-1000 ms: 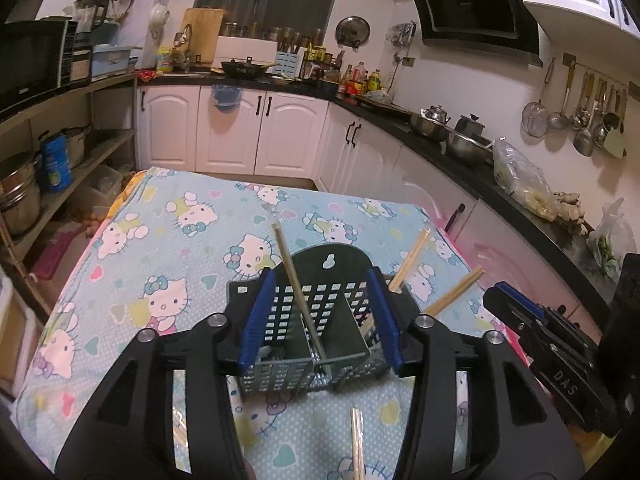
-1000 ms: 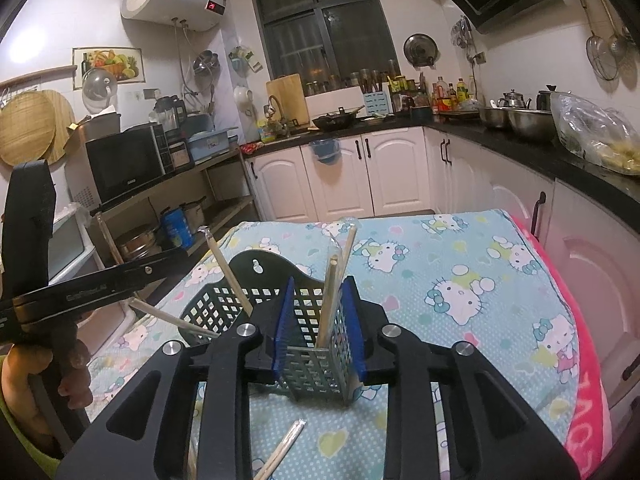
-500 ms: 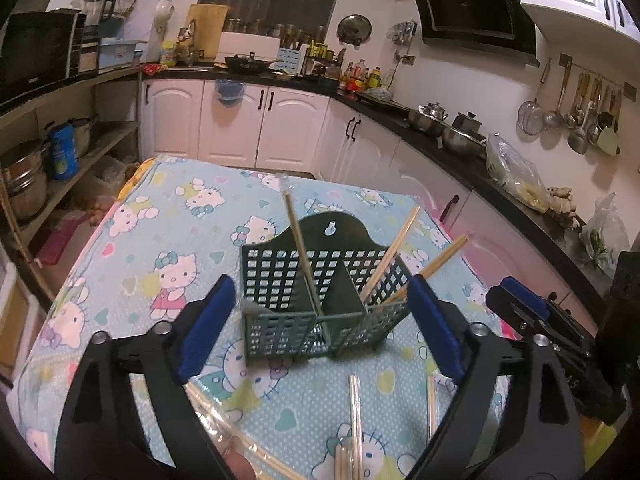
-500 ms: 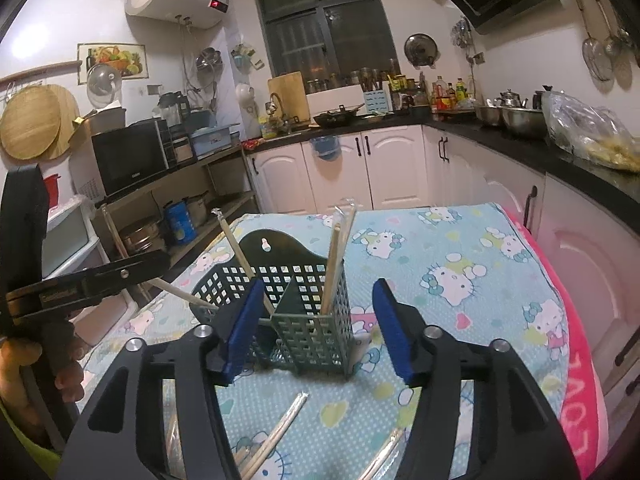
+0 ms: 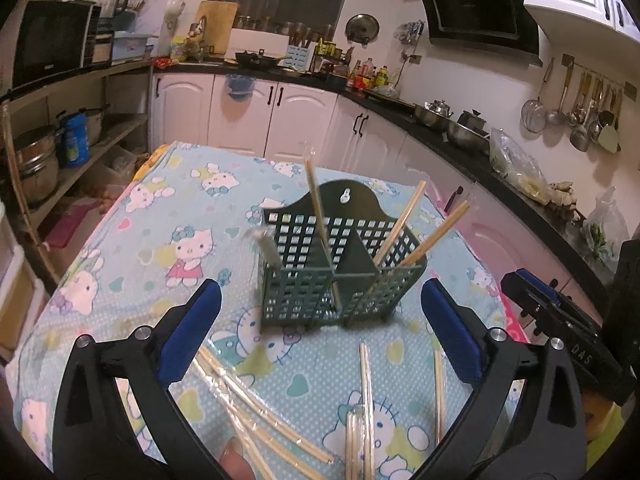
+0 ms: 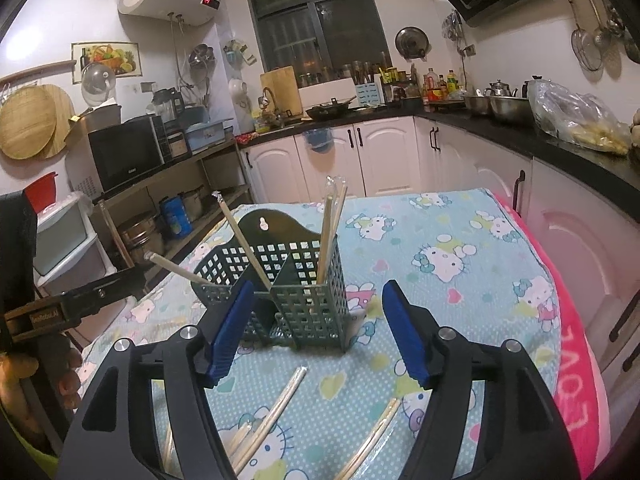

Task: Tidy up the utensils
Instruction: 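Withdraw both open tools from the caddy toward the chopsticks on the cloth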

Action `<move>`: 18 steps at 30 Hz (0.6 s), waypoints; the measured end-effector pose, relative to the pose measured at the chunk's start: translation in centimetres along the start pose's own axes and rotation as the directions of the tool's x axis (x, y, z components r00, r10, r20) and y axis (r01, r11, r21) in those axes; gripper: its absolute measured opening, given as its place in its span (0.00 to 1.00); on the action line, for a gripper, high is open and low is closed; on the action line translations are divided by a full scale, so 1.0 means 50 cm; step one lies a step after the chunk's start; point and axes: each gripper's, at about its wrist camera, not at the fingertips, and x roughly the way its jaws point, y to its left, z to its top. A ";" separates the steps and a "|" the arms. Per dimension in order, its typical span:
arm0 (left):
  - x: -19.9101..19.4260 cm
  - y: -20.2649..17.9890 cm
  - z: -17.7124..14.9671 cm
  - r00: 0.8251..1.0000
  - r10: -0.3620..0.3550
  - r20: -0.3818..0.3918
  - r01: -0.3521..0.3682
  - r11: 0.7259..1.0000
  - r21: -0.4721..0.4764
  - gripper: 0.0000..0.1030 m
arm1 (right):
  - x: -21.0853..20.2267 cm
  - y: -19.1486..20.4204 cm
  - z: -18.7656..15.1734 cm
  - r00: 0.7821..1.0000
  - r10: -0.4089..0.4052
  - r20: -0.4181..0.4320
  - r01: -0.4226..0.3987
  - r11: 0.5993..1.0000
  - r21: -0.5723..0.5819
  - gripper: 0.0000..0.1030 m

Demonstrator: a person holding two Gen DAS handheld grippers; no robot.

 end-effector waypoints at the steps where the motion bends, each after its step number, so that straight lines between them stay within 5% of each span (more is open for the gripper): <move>1: -0.002 0.003 -0.004 1.000 -0.001 0.000 0.001 1.000 -0.003 0.89 | -0.001 0.002 -0.003 1.000 0.000 -0.002 0.000 1.000 0.000 0.63; 18: -0.040 0.062 -0.053 1.000 0.018 -0.021 -0.019 0.998 -0.059 0.89 | 0.000 0.047 -0.044 0.998 0.021 -0.062 -0.024 0.999 -0.040 0.63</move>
